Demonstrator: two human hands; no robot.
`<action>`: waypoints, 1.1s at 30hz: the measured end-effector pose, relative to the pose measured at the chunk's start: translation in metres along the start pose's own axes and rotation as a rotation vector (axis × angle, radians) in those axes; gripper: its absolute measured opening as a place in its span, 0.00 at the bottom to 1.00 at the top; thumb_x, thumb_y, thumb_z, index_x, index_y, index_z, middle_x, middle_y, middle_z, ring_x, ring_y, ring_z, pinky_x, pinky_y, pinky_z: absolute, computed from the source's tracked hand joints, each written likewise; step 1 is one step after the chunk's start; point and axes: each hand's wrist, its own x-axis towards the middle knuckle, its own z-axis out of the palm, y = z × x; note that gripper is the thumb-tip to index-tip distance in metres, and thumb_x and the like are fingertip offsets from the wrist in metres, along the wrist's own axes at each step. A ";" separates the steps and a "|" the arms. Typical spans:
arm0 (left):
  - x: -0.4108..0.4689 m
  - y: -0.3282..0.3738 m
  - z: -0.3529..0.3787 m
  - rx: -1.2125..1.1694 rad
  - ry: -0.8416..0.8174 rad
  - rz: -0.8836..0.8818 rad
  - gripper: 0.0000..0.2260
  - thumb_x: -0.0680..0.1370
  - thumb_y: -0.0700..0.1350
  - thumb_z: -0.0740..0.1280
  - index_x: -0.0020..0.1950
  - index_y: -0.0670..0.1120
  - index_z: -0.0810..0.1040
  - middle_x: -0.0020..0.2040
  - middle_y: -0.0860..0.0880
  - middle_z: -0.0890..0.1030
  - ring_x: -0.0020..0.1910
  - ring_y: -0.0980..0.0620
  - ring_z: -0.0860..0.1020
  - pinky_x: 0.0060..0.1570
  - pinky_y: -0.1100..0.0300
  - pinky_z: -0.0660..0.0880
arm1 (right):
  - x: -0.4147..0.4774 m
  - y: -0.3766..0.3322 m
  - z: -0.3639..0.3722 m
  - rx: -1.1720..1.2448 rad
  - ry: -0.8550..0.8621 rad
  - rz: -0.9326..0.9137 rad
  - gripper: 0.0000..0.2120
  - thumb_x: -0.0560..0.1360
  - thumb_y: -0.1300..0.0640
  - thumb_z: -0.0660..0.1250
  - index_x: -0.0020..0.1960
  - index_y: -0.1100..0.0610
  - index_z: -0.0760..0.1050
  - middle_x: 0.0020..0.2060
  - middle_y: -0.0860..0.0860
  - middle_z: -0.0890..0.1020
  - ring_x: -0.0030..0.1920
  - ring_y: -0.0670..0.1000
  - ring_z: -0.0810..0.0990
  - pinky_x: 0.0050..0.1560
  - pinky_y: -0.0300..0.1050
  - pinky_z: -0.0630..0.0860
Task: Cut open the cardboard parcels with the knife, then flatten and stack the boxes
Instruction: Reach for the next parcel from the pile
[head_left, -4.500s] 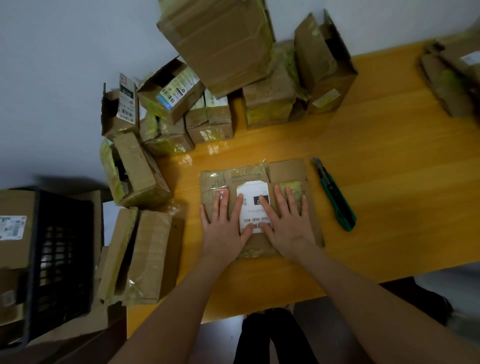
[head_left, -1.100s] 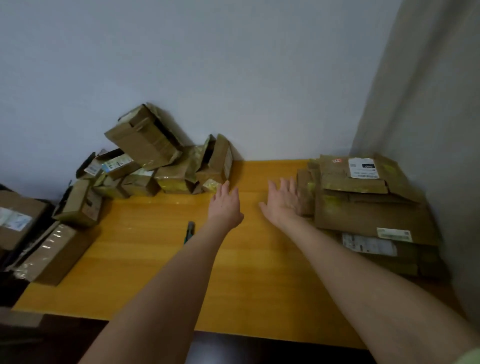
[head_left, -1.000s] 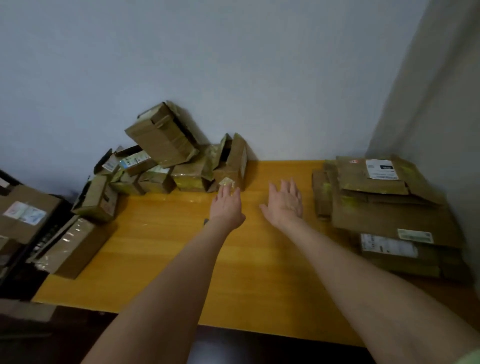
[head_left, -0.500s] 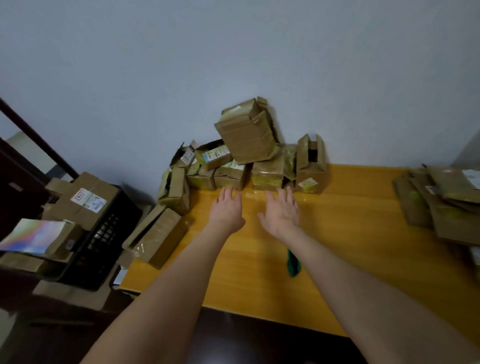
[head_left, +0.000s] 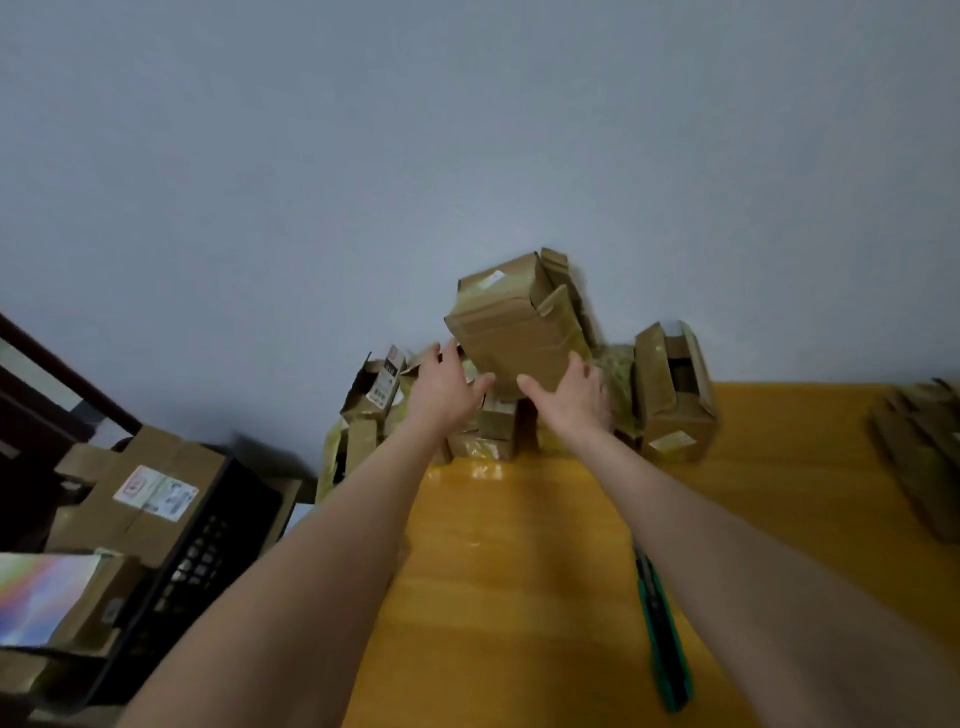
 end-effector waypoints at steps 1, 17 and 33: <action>0.014 0.002 -0.003 -0.056 0.021 -0.017 0.34 0.79 0.57 0.64 0.78 0.44 0.53 0.78 0.40 0.54 0.75 0.41 0.61 0.70 0.47 0.63 | 0.012 -0.004 0.000 0.069 0.000 0.031 0.43 0.73 0.35 0.65 0.78 0.53 0.50 0.76 0.56 0.55 0.74 0.60 0.58 0.69 0.59 0.63; 0.127 0.012 -0.020 -0.681 -0.230 -0.302 0.38 0.74 0.62 0.68 0.75 0.41 0.62 0.69 0.42 0.71 0.64 0.43 0.72 0.54 0.48 0.76 | 0.091 -0.037 -0.003 0.960 -0.160 0.469 0.42 0.70 0.29 0.63 0.76 0.51 0.58 0.70 0.56 0.67 0.68 0.63 0.68 0.65 0.64 0.70; 0.061 -0.034 -0.043 -1.152 -0.600 -0.432 0.23 0.77 0.66 0.60 0.51 0.46 0.75 0.55 0.45 0.78 0.56 0.42 0.77 0.54 0.41 0.76 | -0.022 -0.037 -0.002 1.107 0.059 0.274 0.09 0.74 0.67 0.62 0.53 0.65 0.77 0.47 0.55 0.78 0.51 0.55 0.76 0.45 0.46 0.77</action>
